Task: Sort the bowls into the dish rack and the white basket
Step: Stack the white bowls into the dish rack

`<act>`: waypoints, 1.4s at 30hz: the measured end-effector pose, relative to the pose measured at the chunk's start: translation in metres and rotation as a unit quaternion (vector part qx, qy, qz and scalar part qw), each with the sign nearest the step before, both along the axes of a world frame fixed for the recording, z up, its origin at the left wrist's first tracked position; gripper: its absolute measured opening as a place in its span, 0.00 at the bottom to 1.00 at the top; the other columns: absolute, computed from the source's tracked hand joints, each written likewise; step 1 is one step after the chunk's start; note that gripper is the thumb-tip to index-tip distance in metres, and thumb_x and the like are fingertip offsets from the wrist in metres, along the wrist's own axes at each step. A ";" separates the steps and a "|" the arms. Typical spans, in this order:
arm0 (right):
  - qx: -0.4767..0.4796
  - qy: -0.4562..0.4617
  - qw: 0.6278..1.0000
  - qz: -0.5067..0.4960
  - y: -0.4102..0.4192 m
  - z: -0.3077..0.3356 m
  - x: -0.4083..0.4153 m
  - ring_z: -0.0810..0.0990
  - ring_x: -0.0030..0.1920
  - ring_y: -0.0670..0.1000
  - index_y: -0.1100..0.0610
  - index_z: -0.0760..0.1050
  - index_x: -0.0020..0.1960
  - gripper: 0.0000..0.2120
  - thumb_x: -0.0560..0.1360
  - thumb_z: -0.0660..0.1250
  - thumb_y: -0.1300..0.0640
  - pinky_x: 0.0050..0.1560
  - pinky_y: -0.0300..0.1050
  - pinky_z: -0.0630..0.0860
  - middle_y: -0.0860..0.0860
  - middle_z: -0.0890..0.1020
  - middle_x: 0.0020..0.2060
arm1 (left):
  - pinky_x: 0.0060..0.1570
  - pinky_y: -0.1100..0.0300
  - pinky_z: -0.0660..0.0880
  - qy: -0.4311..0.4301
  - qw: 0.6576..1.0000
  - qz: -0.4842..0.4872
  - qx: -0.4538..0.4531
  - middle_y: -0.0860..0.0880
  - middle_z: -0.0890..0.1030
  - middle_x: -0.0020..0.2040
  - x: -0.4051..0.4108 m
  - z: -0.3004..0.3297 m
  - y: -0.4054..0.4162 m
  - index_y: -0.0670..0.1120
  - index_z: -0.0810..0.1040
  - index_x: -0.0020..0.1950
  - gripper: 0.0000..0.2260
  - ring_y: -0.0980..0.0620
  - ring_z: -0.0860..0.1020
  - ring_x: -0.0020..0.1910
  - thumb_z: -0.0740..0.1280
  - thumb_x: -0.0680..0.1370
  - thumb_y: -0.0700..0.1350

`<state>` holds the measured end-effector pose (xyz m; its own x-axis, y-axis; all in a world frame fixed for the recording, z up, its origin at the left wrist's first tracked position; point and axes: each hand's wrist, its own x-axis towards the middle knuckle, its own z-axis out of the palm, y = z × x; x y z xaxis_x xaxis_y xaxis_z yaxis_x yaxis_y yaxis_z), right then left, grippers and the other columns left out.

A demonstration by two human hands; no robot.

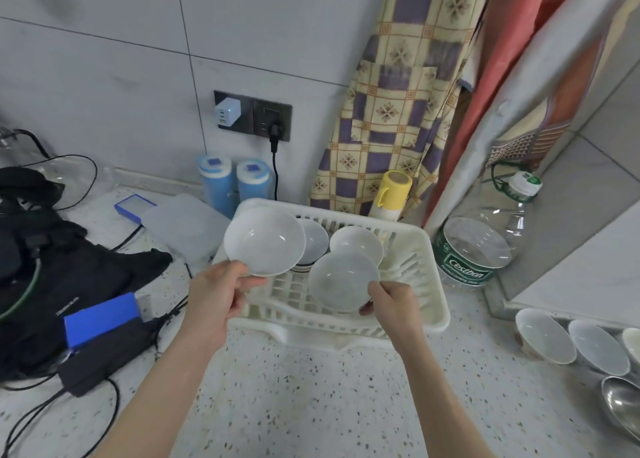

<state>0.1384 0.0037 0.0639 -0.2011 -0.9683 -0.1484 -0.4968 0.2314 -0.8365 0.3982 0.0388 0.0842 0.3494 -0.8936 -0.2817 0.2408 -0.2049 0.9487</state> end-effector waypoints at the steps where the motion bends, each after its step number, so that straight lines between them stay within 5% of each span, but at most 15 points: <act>1: 0.005 0.012 1.000 0.001 -0.002 -0.002 0.003 0.72 0.22 0.41 0.64 0.79 0.33 0.16 0.72 0.61 0.55 0.27 0.40 0.68 0.48 0.83 0.26 | 0.16 0.67 0.57 -0.003 1.000 -0.007 -0.003 0.42 0.87 0.41 0.001 -0.001 -0.005 0.41 0.81 0.48 0.08 0.57 0.61 0.17 0.64 0.75 0.41; 5: 0.027 0.049 0.998 0.000 -0.010 -0.011 0.016 0.77 0.29 0.46 0.58 0.78 0.25 0.20 0.73 0.60 0.53 0.31 0.41 0.71 0.48 0.83 0.25 | 0.17 0.67 0.58 -0.013 0.999 -0.032 -0.004 0.45 0.87 0.40 0.001 -0.004 -0.023 0.43 0.80 0.48 0.08 0.56 0.61 0.18 0.63 0.75 0.41; 17: 0.093 0.119 0.988 -0.010 -0.032 -0.017 0.033 0.72 0.23 0.44 0.56 0.73 0.21 0.23 0.73 0.57 0.52 0.28 0.36 0.69 0.49 0.82 0.22 | 0.19 0.67 0.64 -0.029 0.998 -0.047 0.010 0.47 0.87 0.36 -0.004 -0.024 -0.060 0.47 0.82 0.52 0.09 0.57 0.66 0.18 0.65 0.75 0.40; 24: 0.164 0.105 0.981 0.006 -0.043 -0.019 0.038 0.74 0.28 0.49 0.60 0.78 0.34 0.14 0.70 0.58 0.54 0.30 0.37 0.71 0.50 0.83 0.23 | 0.18 0.67 0.66 -0.053 0.998 -0.018 -0.018 0.49 0.87 0.35 -0.003 -0.035 -0.063 0.48 0.81 0.54 0.10 0.56 0.67 0.17 0.65 0.76 0.40; 30: 0.196 0.107 0.973 0.059 -0.048 -0.033 0.034 0.73 0.29 0.49 0.60 0.78 0.31 0.12 0.66 0.58 0.58 0.36 0.39 0.72 0.52 0.83 0.25 | 0.19 0.68 0.67 -0.101 0.995 -0.007 -0.011 0.51 0.86 0.33 -0.007 -0.041 -0.067 0.45 0.82 0.58 0.13 0.58 0.70 0.17 0.65 0.75 0.40; 37: 0.252 0.150 0.952 0.083 -0.058 -0.043 0.032 0.69 0.22 0.49 0.62 0.73 0.36 0.05 0.67 0.59 0.64 0.28 0.38 0.63 0.58 0.80 0.29 | 0.20 0.69 0.68 -0.110 0.994 -0.015 -0.010 0.52 0.85 0.33 -0.008 -0.043 -0.064 0.45 0.81 0.60 0.15 0.58 0.71 0.18 0.65 0.75 0.41; 42: 0.263 0.189 0.939 0.112 -0.058 -0.047 0.031 0.70 0.27 0.49 0.60 0.71 0.35 0.06 0.71 0.62 0.62 0.32 0.40 0.65 0.52 0.74 0.25 | 0.22 0.70 0.70 -0.110 0.994 -0.016 -0.006 0.51 0.86 0.33 -0.008 -0.043 -0.064 0.45 0.81 0.61 0.15 0.58 0.71 0.18 0.65 0.76 0.41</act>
<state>0.1690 -0.0544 0.0173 -0.1366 -0.8047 -0.5777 -0.8204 0.4188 -0.3894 0.3900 -0.0253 0.0412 0.3725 -0.9084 -0.1900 0.0205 -0.1966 0.9803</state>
